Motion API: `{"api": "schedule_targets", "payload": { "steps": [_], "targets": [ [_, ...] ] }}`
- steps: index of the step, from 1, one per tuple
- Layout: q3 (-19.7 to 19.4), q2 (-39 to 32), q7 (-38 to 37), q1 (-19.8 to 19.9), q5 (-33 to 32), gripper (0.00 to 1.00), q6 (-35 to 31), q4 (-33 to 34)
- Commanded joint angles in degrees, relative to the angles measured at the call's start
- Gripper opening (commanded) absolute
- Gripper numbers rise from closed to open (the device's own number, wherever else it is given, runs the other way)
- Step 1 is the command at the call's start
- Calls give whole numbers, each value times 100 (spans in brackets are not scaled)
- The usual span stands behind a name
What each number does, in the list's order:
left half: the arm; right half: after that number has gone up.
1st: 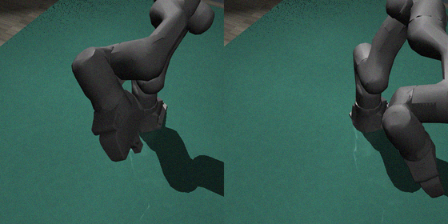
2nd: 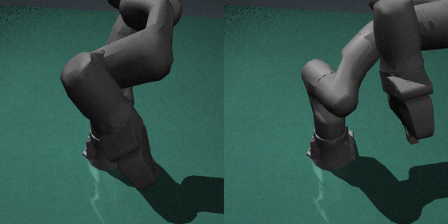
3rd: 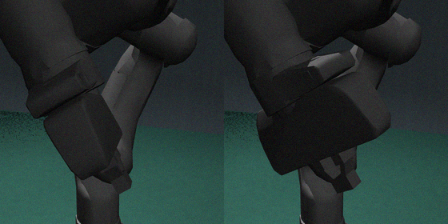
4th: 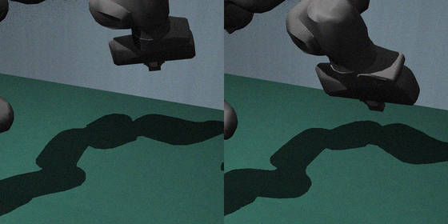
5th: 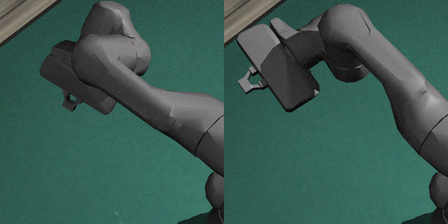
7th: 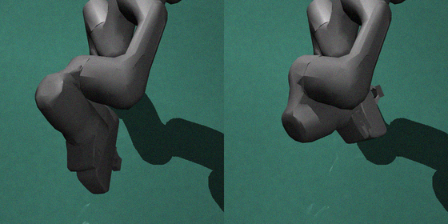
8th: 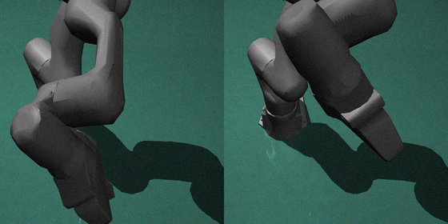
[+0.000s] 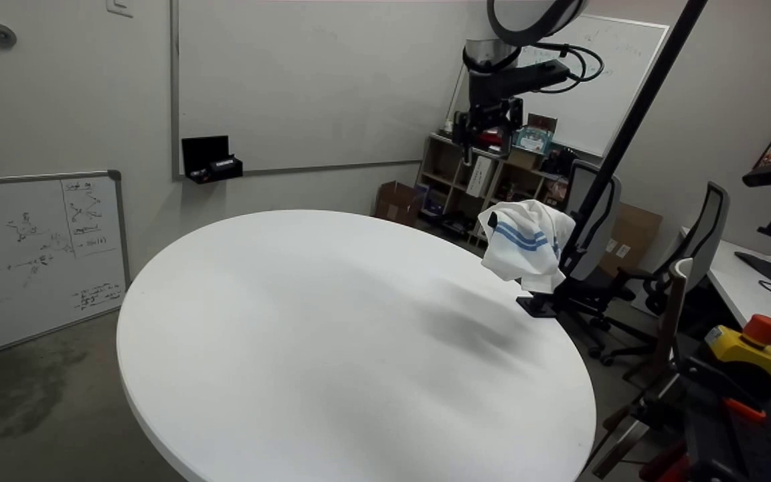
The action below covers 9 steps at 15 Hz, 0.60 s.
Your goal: Hang the towel on the black stand
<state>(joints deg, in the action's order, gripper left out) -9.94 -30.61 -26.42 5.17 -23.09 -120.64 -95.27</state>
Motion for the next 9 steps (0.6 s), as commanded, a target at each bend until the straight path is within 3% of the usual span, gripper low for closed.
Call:
{"api": "schedule_targets", "payload": {
  "steps": [1,9],
  "targets": [
    [-108,85,159,-159,83,100,-164,-137],
    [-54,358,295,-213,69,100,-358,-505]
  ]
}}
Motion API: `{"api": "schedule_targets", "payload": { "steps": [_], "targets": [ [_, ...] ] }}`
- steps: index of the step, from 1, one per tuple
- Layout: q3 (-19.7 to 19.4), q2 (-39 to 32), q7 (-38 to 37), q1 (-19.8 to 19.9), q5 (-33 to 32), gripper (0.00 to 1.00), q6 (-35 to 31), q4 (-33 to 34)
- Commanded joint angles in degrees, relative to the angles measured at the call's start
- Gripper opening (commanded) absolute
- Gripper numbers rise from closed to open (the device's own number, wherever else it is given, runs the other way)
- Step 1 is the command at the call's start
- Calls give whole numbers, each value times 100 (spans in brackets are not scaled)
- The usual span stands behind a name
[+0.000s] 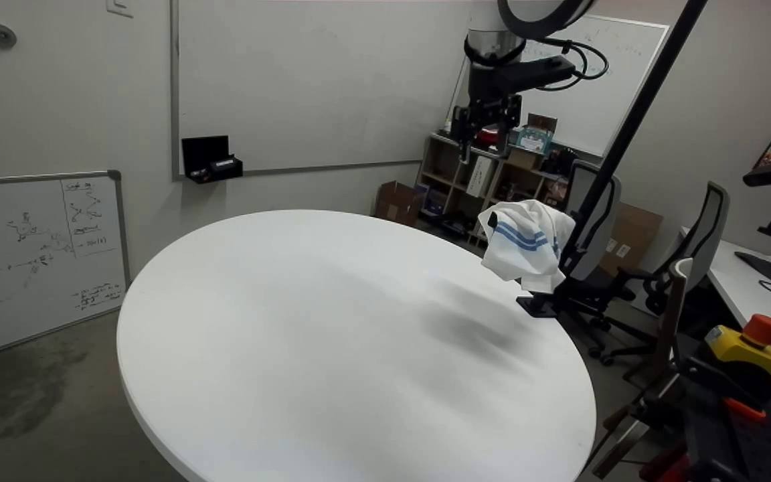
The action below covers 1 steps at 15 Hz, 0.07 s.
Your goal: Hang the towel on the black stand
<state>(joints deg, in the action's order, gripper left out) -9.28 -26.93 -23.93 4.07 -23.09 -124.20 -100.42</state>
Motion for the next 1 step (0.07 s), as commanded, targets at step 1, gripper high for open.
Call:
{"api": "schedule_targets", "payload": {
  "steps": [1],
  "targets": [
    [-120,-9,49,-103,68,100,-4,7]
  ]
}}
